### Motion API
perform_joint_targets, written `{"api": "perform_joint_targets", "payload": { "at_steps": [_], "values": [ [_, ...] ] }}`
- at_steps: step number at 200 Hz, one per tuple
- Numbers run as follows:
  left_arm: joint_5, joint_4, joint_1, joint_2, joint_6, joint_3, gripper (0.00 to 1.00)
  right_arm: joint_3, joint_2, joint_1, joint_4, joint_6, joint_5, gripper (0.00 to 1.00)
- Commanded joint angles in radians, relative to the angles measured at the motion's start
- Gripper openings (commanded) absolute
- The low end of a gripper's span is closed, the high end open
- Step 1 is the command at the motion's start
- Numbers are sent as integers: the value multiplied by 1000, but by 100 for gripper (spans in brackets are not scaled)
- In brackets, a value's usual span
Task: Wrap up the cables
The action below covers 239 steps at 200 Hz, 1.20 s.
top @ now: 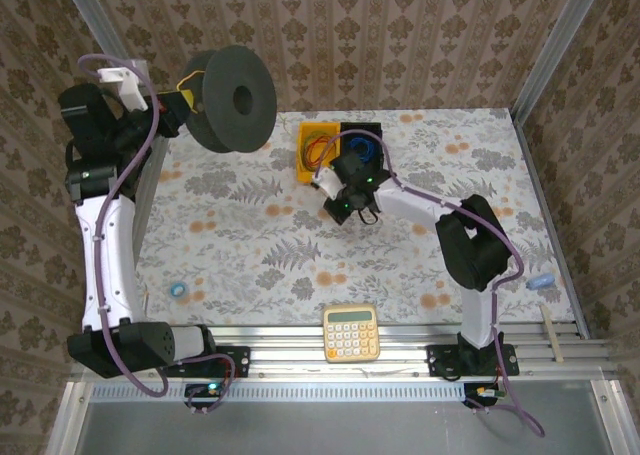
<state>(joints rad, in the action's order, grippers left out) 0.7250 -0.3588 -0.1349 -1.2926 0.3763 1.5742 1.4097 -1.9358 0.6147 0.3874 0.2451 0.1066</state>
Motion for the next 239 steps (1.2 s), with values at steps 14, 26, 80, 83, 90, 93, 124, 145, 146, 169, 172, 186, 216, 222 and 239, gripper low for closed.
{"api": "perform_joint_targets", "payload": {
  "at_steps": [14, 26, 80, 83, 90, 93, 124, 145, 146, 169, 172, 186, 216, 222, 239],
  "values": [
    [-69, 144, 29, -32, 89, -6, 0, -31, 105, 84, 126, 59, -90, 0],
    [-111, 127, 41, -47, 85, 3, 0, -20, 128, 116, 158, 73, -93, 0],
    [-275, 20, 129, -127, 5, 59, 0, 124, 196, 261, 315, 180, -23, 0],
    [-284, 12, 136, -133, -3, 64, 0, 131, 202, 267, 316, 184, -17, 0],
    [-302, -4, 151, -149, -16, 74, 0, 149, 214, 278, 319, 193, -5, 0],
    [-307, -12, 158, -156, -20, 78, 0, 158, 218, 280, 321, 197, -1, 0],
    [-372, -74, 230, -217, -81, 113, 0, 254, 266, 297, 329, 233, 24, 0],
    [-413, -132, 278, -252, -136, 142, 0, 309, 294, 298, 305, 271, 33, 0],
    [-414, -135, 280, -254, -139, 143, 0, 312, 295, 297, 302, 273, 33, 0],
    [-455, -229, 338, -299, -214, 190, 0, 383, 302, 283, 268, 326, 39, 0],
    [-461, -239, 347, -303, -222, 194, 0, 396, 299, 279, 266, 331, 39, 0],
    [-488, -282, 382, -318, -262, 209, 0, 472, 272, 262, 279, 360, 35, 0],
    [-516, -335, 432, -328, -318, 217, 0, 613, 208, 216, 292, 394, 35, 0],
    [-513, -345, 437, -327, -327, 215, 0, 640, 194, 202, 294, 398, 38, 0],
    [-499, -364, 446, -321, -346, 203, 0, 711, 156, 155, 298, 392, 53, 0]
  ]
}}
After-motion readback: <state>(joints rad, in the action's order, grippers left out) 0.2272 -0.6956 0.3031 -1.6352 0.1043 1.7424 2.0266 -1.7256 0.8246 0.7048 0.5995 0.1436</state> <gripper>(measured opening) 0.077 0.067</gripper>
